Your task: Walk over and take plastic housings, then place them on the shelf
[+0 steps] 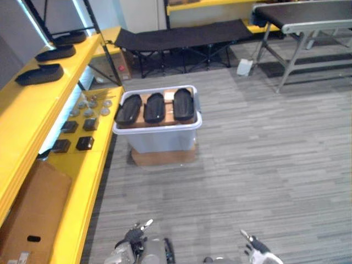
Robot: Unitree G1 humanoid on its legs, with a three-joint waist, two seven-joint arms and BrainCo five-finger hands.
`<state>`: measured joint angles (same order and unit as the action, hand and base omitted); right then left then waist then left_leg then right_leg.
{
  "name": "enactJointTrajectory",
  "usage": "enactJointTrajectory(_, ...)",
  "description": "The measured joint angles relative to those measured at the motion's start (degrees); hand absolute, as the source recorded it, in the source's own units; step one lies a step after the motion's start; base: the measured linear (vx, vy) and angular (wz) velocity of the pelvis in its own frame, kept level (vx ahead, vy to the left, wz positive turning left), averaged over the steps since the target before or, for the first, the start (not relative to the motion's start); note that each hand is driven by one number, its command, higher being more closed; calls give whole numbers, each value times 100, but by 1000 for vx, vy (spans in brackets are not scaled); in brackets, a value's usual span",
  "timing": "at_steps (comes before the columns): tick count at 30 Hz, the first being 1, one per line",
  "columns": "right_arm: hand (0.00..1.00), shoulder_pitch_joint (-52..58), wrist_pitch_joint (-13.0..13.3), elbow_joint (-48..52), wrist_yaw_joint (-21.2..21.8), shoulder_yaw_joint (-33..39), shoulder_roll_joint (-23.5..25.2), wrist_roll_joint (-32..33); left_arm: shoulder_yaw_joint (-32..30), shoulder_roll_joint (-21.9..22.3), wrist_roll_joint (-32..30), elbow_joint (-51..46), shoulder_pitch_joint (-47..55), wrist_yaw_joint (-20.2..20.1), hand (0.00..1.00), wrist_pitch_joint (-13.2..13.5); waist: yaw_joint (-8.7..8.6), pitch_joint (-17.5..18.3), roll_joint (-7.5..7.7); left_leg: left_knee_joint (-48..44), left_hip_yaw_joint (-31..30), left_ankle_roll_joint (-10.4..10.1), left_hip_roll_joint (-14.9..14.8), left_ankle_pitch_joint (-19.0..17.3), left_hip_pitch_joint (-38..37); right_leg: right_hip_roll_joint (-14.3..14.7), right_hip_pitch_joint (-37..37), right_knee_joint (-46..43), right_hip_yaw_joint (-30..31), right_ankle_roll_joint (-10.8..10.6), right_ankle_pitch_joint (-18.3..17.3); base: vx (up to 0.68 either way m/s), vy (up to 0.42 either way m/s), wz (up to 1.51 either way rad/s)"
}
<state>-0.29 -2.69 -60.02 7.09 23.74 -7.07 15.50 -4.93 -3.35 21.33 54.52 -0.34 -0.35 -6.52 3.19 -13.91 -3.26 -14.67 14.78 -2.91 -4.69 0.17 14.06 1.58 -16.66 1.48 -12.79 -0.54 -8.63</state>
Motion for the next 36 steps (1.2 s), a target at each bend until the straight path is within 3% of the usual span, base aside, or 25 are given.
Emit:
enactJointTrajectory(2, 0, -85, -113, 13, -40, -50, 10, 67, -120, -60, -1, 17, -16, 38, 0, 16, -14, -64, 142, -355, 39, 505, 139, -113, 94, -207, -33, -213, 11, -173, -238, 447, 164, 3)
enactJointTrajectory(4, 0, -70, -400, -27, -60, -184, -7, -75, -146, -116, 35, 146, -7, 132, 0, 7, -26, -108, 215, -584, 59, 684, 219, -532, 11, -350, 142, -937, 114, -341, -206, 556, 217, 24)
enactJointTrajectory(5, 0, -46, -463, -81, -49, -175, 29, -128, -169, -120, 43, 252, -1, 150, 0, 11, -9, -105, 223, -466, 25, 729, 272, -653, -167, -428, 390, -1622, 184, -546, -225, 499, 220, 26)
enactJointTrajectory(6, 0, -52, -485, -147, -54, -154, 66, -181, -175, -131, 49, 266, -2, 157, 0, 16, -2, -124, 267, -330, 7, 756, 344, -701, -330, -519, 656, -2338, 185, -954, -255, 464, 185, 25)
enactJointTrajectory(7, 0, -46, -507, -280, -90, -149, 159, -178, -174, -136, 10, 250, -1, 200, 0, 17, -3, -165, 337, -89, -77, 755, 497, -820, -710, -865, 1294, -3962, 188, -1670, 47, 449, 165, 34)
enactJointTrajectory(8, 0, -3, -505, -422, -89, -150, 268, -167, -161, -211, -21, 293, 32, 257, 0, 16, -42, -165, 384, 83, -177, 717, 615, -899, -1115, -1267, 1772, -5178, 15, -1490, 31, 455, 137, 38)
enactJointTrajectory(9, 0, 16, -487, -404, -76, -49, 288, -84, -161, -220, -50, 294, 81, 279, 0, 25, -71, -149, 399, 183, -181, 689, 644, -951, -1329, -1478, 1933, -5471, -149, -1305, -59, 462, 96, 27)
enactJointTrajectory(10, 0, 13, -400, -398, -98, -86, 232, -170, -145, -256, -114, 295, 159, 321, 0, 67, -77, -156, 386, 366, -194, 684, 651, -1008, -1751, -1724, 2186, -5539, -449, -876, -305, 559, 78, 20)
enactJointTrajectory(11, 0, 11, -326, -409, -105, -125, 222, -222, -120, -311, -122, 299, 183, 334, 0, 74, -102, -180, 331, 560, -254, 634, 583, -1037, -2108, -1717, 2328, -4933, -628, -681, -440, 542, 52, 22)
enactJointTrajectory(13, 0, 34, -178, -406, -160, -130, 254, -280, -120, -445, -88, 273, 110, 292, 0, 162, -142, -160, 328, 610, -486, 492, 407, -1131, -2259, -1439, 2491, -3387, -592, -648, -408, 418, -64, 72)
enactJointTrajectory(15, 0, 89, -104, -416, -212, -141, 272, -292, -112, -553, 35, 211, 12, 174, 0, 220, -193, -129, 382, 595, -831, 288, 320, -1258, -2308, -1174, 2566, -1975, -241, -678, 33, 423, -161, 111)
enactJointTrajectory(16, 0, 218, -51, -414, -167, -158, 320, -333, -112, -577, 129, 148, 21, 153, 0, 242, -212, -76, 472, 530, -1075, 152, 339, -1379, -2343, -1060, 2564, -1417, 72, -678, 600, 468, -279, 115)
enactJointTrajectory(17, 0, 397, 15, -412, -64, -221, 401, -427, -110, -602, 154, 21, 97, 166, 0, 252, -211, 44, 670, 452, -1303, 8, 454, -1536, -2401, -1009, 2540, -1141, 294, -407, 1566, 480, -325, 110)
enactJointTrajectory(18, 0, 461, 29, -409, -14, -287, 385, -481, -130, -588, 206, 46, 171, 185, 0, 273, -211, 110, 715, 402, -1371, -35, 489, -1643, -2442, -1054, 2501, -1229, 161, -336, 1363, 488, -330, 70)
enactJointTrajectory(19, 0, 448, 60, -376, 99, -353, 161, -592, -114, -301, 320, 35, 265, 183, 0, 269, -150, 173, 296, 183, -1434, -92, 197, -1769, -2365, -839, 2441, -1252, 50, -268, 1357, 441, -250, 45)
enactJointTrajectory(21, 0, 455, 149, -257, 207, -498, -54, -758, -115, 4, 331, 1, 377, 175, 0, 274, -184, 199, 68, -258, -1426, -111, 75, -1760, -2169, -749, 2091, -859, -152, -263, 1215, 413, -189, 49)
enactJointTrajectory(23, 0, 438, 172, -160, 256, -851, -111, -963, -117, 117, 231, -42, 425, 138, 0, 250, -157, 82, 96, -1144, -1396, -403, -16, -1708, -1780, -791, 1697, -535, -337, -250, 1211, 252, -135, 48)
enactJointTrajectory(24, 0, 385, 173, -139, 282, -1072, -113, -971, -125, 95, 232, -140, 515, 131, 0, 244, -78, 81, 121, -1139, -1114, -292, -113, -1815, -1617, -864, 1513, -388, -397, -236, 1201, 132, -60, 33)
enactJointTrajectory(26, 0, 329, 296, -30, 279, -1166, -113, -964, -120, 93, 50, -175, 548, 95, 0, 262, -74, 81, 124, -783, -1002, -298, -218, -1801, -1396, -962, 1441, -292, -467, -278, 1207, 122, 2, 21)
enactJointTrajectory(28, 0, 296, 594, 355, 351, -1511, -169, -976, -115, 87, -132, -143, 548, 33, 0, 281, -111, 86, 48, 248, -916, -426, -442, -1104, -1248, -1058, 1453, -222, -455, -505, 1237, 94, 160, -11)
enactJointTrajectory(30, 0, 348, 761, 643, 474, -1936, -178, -1102, -85, -24, -167, -71, 532, 50, 0, 290, -102, 112, 146, 240, -765, -406, -309, -1066, -1288, -1176, 1453, -171, -408, -614, 1266, 54, 162, -20)
enactJointTrajectory(32, 0, 562, 1161, 1315, 981, -2995, -112, -1466, -50, -333, -411, 69, 473, 96, 0, 308, -164, 131, 467, 210, -753, -302, -117, -1129, -1238, -1369, 1491, -178, -409, -714, 1256, 61, 153, 4)
enactJointTrajectory(33, 0, 607, 1307, 1502, 1104, -3331, -115, -1496, -47, -397, -585, 75, 475, 96, 0, 367, -162, 138, 482, 202, -750, -287, -82, -1138, -1207, -1394, 1527, -164, -406, -733, 1264, 89, 139, -1)
enactJointTrajectory(34, 0, 683, 1610, 1951, 1357, -4068, -191, -1590, -11, -510, -849, 95, 477, 117, 0, 482, -162, 176, 620, 212, -714, -261, -37, -1153, -1187, -1436, 1567, -141, -388, -777, 1290, 76, 67, -15)
enactJointTrajectory(36, 0, 583, 1904, 2778, 1625, -5322, -399, -1624, 168, -676, -976, 200, 481, 132, 0, 577, -92, 166, 645, 202, -586, -210, -8, -1206, -1191, -1458, 1614, -71, -270, -850, 1345, 70, 57, -25)
